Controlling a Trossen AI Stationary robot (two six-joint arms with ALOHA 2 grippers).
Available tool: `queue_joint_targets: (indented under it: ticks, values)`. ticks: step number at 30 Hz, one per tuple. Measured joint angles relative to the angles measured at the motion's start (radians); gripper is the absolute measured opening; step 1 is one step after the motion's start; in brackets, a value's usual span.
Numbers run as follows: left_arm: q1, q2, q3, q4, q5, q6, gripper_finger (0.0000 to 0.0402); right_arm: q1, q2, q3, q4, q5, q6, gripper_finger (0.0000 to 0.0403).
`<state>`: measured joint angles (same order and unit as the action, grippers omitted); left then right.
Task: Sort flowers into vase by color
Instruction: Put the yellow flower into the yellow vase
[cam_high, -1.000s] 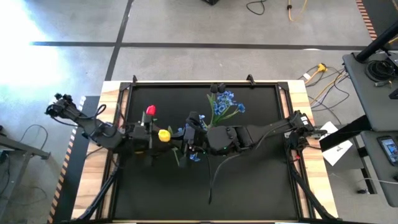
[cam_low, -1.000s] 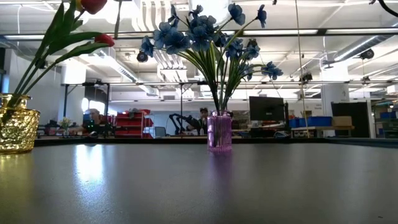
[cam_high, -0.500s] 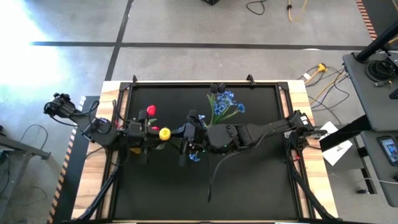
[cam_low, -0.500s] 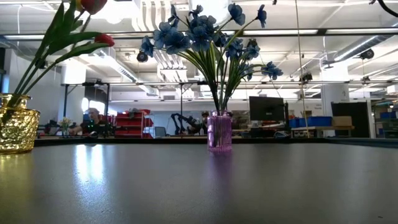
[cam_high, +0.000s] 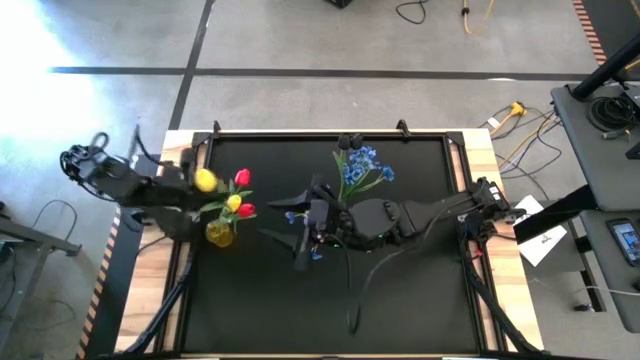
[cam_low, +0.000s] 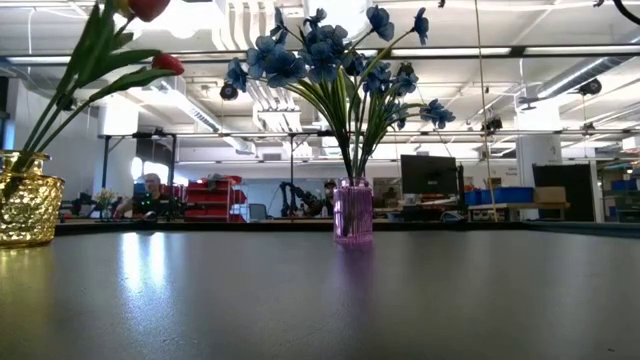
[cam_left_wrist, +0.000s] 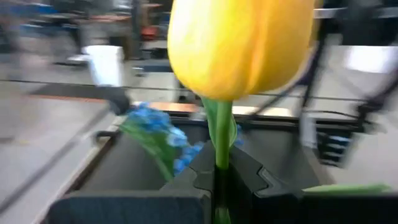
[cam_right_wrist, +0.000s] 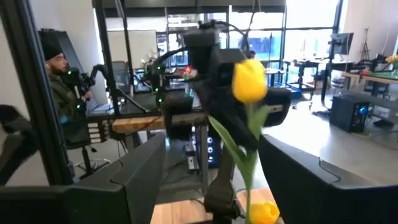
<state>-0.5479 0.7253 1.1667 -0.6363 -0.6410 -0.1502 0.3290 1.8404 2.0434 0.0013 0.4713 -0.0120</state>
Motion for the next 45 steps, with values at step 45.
queue_joint_targets:
  ticks: [45]
  values:
    - [-0.001,-0.697,-0.346,-0.137,0.094,0.043,0.0,-0.011,0.001,0.0,-0.05,0.002,0.056,0.0231]
